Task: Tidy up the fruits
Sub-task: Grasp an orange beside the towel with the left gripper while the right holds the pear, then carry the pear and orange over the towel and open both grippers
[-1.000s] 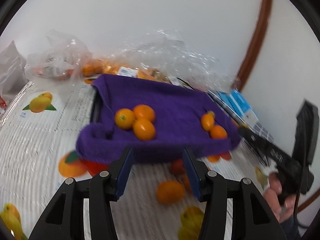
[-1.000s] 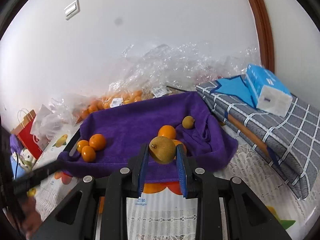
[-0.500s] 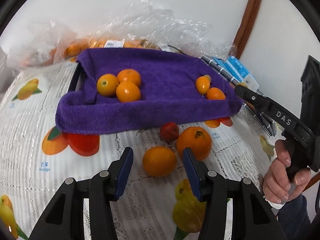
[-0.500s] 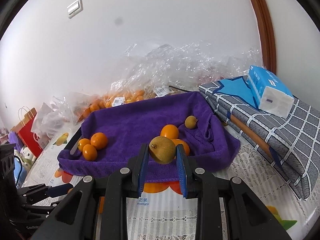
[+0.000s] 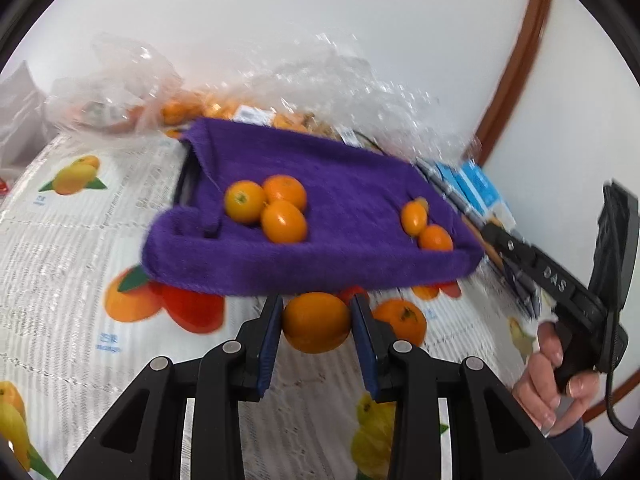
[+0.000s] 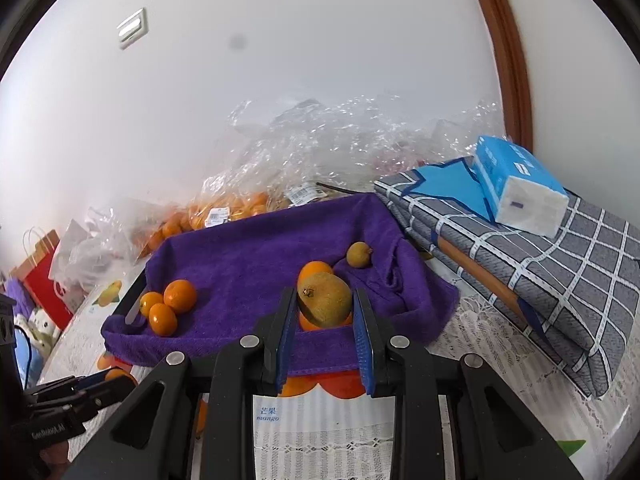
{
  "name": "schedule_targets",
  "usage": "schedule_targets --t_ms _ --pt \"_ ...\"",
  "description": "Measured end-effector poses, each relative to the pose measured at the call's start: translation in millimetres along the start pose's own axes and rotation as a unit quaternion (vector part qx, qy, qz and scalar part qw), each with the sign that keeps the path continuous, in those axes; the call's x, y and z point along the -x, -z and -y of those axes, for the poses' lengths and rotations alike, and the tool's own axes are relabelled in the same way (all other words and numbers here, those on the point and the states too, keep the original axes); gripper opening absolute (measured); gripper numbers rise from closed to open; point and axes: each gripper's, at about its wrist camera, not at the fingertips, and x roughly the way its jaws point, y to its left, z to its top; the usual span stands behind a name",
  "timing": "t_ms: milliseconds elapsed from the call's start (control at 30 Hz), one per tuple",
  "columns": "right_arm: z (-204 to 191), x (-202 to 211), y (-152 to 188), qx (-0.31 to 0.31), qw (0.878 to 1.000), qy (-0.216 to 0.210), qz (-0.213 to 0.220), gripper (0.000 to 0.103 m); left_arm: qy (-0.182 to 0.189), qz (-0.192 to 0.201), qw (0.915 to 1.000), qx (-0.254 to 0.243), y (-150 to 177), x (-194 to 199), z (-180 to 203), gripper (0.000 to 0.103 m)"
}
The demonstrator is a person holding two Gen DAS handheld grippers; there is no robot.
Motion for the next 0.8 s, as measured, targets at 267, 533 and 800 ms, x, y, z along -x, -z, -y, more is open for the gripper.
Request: schedule_targets --t_ms 267,533,800 --pt "0.3 -0.9 0.9 -0.003 1.000 0.013 0.003 0.027 -0.003 0.015 0.9983 0.055 -5.5 2.1 -20.6 0.033" --pt "-7.9 -0.6 3.3 0.016 1.000 0.026 0.005 0.027 -0.009 0.017 0.9973 0.071 -4.7 -0.4 -21.4 0.033" --pt "-2.0 -5.3 2.4 0.004 1.000 0.024 -0.008 0.027 -0.004 0.009 0.9954 0.096 -4.8 -3.0 -27.7 0.033"
